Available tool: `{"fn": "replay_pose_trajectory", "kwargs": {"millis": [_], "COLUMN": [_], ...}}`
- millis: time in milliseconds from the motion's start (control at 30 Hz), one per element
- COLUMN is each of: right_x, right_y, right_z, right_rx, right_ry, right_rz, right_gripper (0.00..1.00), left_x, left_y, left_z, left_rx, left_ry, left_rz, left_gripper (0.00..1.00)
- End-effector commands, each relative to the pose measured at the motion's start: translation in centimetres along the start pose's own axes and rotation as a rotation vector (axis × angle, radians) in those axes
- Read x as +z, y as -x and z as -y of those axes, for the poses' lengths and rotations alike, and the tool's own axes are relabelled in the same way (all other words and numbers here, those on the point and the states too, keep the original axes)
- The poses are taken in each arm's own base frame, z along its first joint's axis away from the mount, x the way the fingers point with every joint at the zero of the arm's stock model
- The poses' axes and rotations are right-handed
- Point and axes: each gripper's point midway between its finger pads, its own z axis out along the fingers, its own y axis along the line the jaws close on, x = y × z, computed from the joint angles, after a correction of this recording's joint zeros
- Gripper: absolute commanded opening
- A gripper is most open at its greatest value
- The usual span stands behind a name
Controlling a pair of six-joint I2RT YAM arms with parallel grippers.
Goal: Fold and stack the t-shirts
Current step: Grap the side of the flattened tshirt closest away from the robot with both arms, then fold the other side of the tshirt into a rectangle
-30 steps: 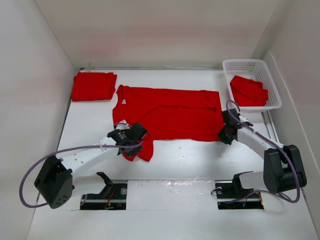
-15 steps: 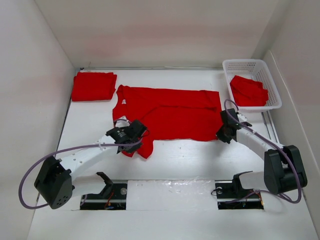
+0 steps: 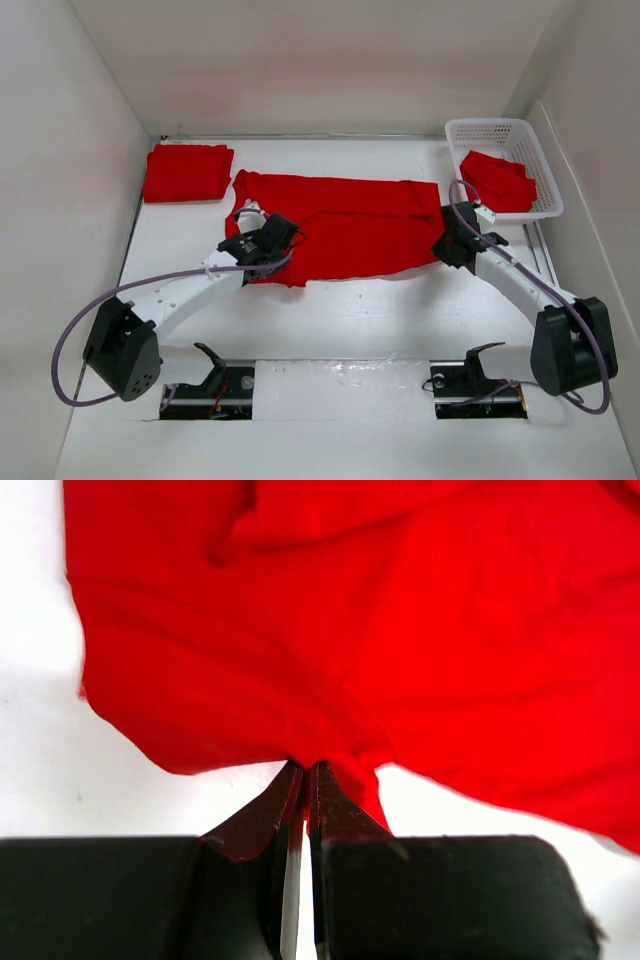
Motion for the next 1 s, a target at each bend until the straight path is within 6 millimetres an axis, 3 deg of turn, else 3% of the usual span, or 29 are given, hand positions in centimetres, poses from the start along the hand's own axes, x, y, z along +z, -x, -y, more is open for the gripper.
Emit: {"fn": "replay_pose_trajectory", "kwargs": {"millis": [0, 233, 467, 700, 967], "right_x": [-0.5, -0.8, -0.4, 0.5, 2.2], "right_y": [3.1, 5.7, 7.1, 8.6, 8.5], "right_z": [-2.2, -3.6, -4.0, -4.6, -5.1], "right_rx": [-0.001, -0.001, -0.006, -0.042, -0.067], "right_ry": [0.04, 0.053, 0.034, 0.018, -0.01], "right_rz": [0.095, 0.139, 0.151, 0.159, 0.131], "right_gripper": [0.0, 0.0, 0.0, 0.0, 0.0], "left_x": [0.5, -0.2, 1.0, 1.7, 2.0], "left_y": [3.6, 8.1, 11.7, 13.6, 15.9], "left_z": [0.6, 3.2, 3.4, 4.3, 5.4], "left_rx": [-0.022, 0.011, 0.032, 0.052, 0.088], "left_ry": [-0.007, -0.062, 0.013, 0.048, 0.032], "left_rz": [0.084, 0.207, 0.274, 0.339, 0.396], "left_gripper": [0.0, 0.0, 0.0, 0.0, 0.0]}}
